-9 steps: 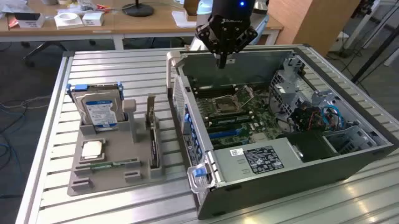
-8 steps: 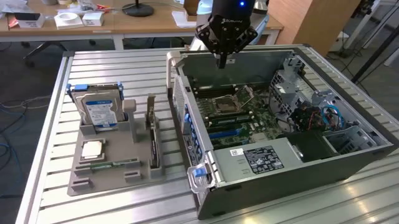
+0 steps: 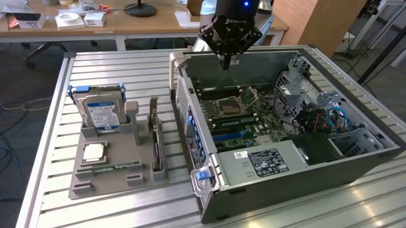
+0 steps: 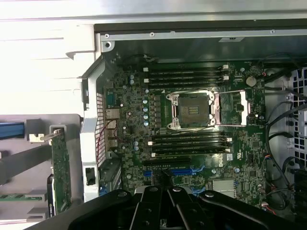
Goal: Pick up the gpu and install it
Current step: 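Reach for the gpu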
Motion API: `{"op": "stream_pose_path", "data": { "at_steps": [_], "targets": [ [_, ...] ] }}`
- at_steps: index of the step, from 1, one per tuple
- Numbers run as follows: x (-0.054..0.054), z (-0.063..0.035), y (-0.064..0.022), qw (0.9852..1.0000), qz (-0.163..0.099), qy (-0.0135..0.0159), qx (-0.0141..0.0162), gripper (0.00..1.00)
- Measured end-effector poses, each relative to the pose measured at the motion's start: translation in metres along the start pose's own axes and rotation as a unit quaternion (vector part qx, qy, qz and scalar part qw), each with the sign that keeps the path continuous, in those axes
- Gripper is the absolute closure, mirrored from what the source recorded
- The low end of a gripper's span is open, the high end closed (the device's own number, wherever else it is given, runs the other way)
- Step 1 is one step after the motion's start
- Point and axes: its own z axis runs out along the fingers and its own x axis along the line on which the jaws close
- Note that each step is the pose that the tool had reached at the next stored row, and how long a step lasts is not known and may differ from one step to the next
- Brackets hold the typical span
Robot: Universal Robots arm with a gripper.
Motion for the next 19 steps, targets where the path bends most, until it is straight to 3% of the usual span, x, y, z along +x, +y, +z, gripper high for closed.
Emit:
{"op": "stream_pose_path", "data": {
  "at_steps": [7, 19],
  "targets": [
    [0.004, 0.0001, -0.0003, 1.0000, 0.000, 0.0000, 0.0000, 0.90],
    [0.037, 0.0001, -0.0028, 1.0000, 0.000, 0.0000, 0.0000, 0.90]
  ]
}}
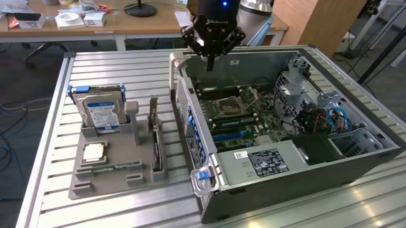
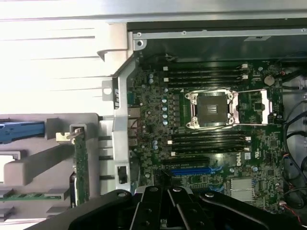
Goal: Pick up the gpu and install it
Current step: 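Reach for the gpu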
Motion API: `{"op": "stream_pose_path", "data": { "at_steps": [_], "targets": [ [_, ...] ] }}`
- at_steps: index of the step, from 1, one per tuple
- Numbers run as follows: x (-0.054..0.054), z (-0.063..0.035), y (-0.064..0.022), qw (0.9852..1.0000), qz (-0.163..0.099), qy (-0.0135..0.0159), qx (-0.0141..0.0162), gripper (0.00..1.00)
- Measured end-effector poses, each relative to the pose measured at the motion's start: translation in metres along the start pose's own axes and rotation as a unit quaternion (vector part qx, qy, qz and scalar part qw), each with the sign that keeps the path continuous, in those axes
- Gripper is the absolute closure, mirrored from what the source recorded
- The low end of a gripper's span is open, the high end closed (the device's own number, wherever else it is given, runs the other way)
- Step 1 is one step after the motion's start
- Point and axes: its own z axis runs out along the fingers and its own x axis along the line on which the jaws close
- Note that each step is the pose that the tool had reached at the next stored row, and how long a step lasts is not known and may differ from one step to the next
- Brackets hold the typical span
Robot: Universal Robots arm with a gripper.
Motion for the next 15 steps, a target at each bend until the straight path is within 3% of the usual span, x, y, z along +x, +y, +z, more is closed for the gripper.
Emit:
{"op": "stream_pose_path", "data": {
  "at_steps": [15],
  "targets": [
    [0.046, 0.0003, -0.0034, 1.0000, 0.000, 0.0000, 0.0000, 0.90]
  ]
}}
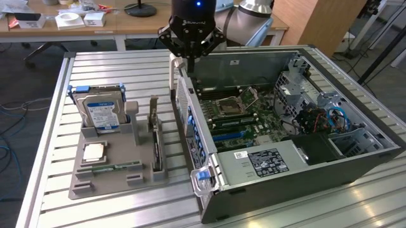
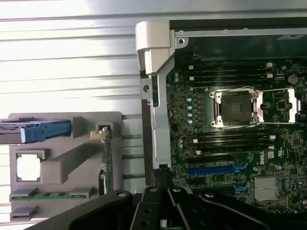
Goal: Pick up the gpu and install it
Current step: 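Reach for the gpu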
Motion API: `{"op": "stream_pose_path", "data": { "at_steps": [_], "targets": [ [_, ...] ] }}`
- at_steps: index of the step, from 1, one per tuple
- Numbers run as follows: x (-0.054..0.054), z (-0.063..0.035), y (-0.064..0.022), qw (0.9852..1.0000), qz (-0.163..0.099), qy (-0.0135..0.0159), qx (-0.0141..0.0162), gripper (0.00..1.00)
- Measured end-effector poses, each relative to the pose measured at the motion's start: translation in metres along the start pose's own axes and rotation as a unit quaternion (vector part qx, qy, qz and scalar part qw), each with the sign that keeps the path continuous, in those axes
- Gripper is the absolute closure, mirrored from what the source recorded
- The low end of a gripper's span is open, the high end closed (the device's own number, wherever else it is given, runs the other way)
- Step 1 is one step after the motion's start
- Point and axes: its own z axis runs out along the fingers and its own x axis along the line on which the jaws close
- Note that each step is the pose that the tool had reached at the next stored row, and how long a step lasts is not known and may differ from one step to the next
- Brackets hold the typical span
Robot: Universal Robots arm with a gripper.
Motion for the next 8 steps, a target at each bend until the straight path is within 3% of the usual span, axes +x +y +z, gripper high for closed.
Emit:
{"op": "stream_pose_path", "data": {
  "at_steps": [8],
  "targets": [
    [0.024, 0.0005, -0.0018, 1.0000, 0.000, 0.0000, 0.0000, 0.90]
  ]
}}
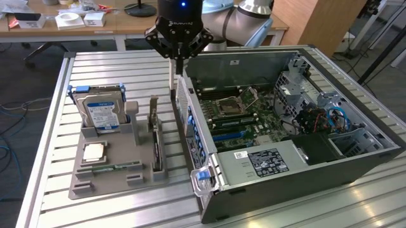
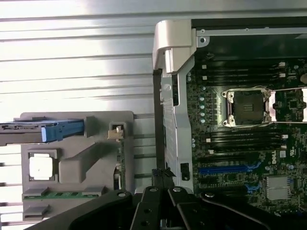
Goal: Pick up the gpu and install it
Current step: 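Reach for the gpu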
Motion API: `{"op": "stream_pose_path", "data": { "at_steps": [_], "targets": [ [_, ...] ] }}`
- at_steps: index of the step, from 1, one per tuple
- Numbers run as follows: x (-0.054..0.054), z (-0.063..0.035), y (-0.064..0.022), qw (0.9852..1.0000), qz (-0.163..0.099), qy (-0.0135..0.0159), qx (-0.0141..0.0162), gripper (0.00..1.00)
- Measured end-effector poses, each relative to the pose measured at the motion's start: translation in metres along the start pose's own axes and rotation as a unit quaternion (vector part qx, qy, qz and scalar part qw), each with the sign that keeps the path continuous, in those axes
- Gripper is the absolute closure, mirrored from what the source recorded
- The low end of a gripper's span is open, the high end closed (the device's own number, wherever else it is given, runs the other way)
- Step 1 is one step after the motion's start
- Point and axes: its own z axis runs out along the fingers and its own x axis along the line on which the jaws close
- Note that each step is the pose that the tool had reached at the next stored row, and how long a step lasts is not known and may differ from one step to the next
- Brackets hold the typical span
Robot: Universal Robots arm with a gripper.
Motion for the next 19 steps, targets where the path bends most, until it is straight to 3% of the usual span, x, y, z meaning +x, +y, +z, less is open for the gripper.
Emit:
{"op": "stream_pose_path", "data": {
  "at_steps": [14, 19],
  "targets": [
    [0.040, 0.0017, -0.0027, 1.0000, 0.000, 0.0000, 0.0000, 0.90],
    [0.045, 0.0019, -0.0030, 1.0000, 0.000, 0.0000, 0.0000, 0.90]
  ]
}}
